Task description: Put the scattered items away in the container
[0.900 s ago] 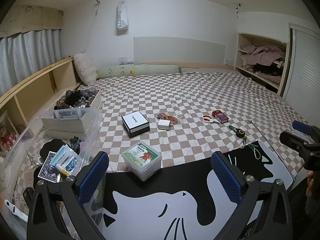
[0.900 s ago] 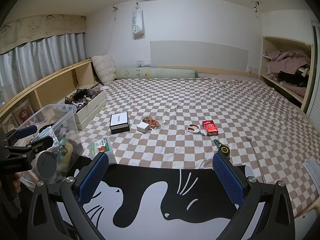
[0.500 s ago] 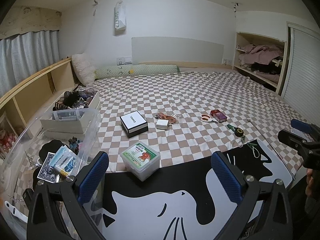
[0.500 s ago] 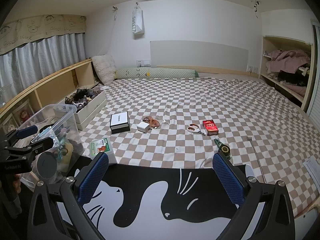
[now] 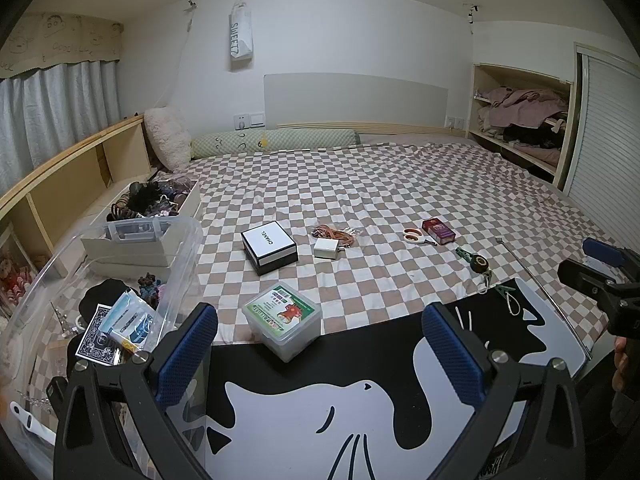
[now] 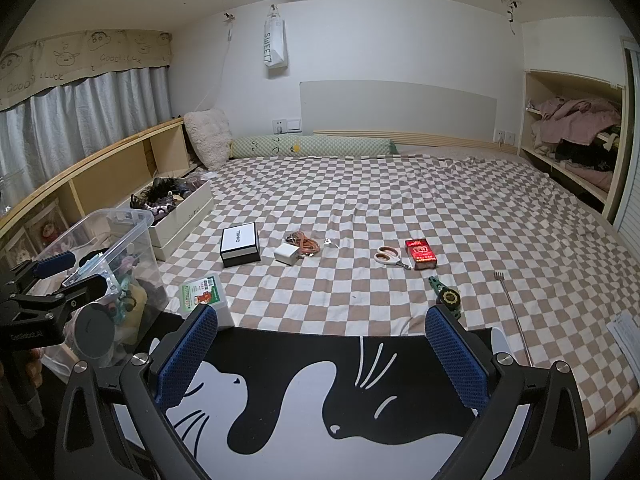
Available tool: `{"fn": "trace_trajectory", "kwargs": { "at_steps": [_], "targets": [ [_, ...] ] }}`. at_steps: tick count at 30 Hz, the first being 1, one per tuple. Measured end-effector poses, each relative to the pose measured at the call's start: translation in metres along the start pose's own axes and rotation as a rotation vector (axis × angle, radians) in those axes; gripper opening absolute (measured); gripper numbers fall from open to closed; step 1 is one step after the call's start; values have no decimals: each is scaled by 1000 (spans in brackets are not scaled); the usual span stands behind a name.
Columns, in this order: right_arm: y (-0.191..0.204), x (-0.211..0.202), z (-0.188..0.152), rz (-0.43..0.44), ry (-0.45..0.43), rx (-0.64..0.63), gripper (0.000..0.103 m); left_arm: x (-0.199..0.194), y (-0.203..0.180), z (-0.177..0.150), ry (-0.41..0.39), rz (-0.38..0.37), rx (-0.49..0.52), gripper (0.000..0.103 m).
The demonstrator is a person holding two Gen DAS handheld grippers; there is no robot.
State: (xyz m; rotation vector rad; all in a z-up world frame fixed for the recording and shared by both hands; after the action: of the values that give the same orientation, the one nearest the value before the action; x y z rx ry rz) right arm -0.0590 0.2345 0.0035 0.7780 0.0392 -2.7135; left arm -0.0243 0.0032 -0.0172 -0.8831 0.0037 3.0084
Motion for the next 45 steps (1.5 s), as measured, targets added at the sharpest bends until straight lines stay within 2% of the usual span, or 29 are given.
{"fn": "trace_trajectory", "kwargs": {
  "at_steps": [45],
  "targets": [
    [-1,-1,1,30,-2,-7,103,4,-4,-1,11,8,12,103]
  ]
}}
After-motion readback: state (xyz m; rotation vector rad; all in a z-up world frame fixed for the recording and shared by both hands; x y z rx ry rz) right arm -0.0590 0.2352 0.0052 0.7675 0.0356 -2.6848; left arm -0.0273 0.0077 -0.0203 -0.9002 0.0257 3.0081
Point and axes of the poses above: each gripper's, at about its wrist camera, not at the fingertips, and x roughly the way its jaws point, y to its left, z to its top, the point moved 3 cm from there along x, roughly the way its jaws point, and after that the axes turned 2 degrees about -y, right-handed, at the moved point
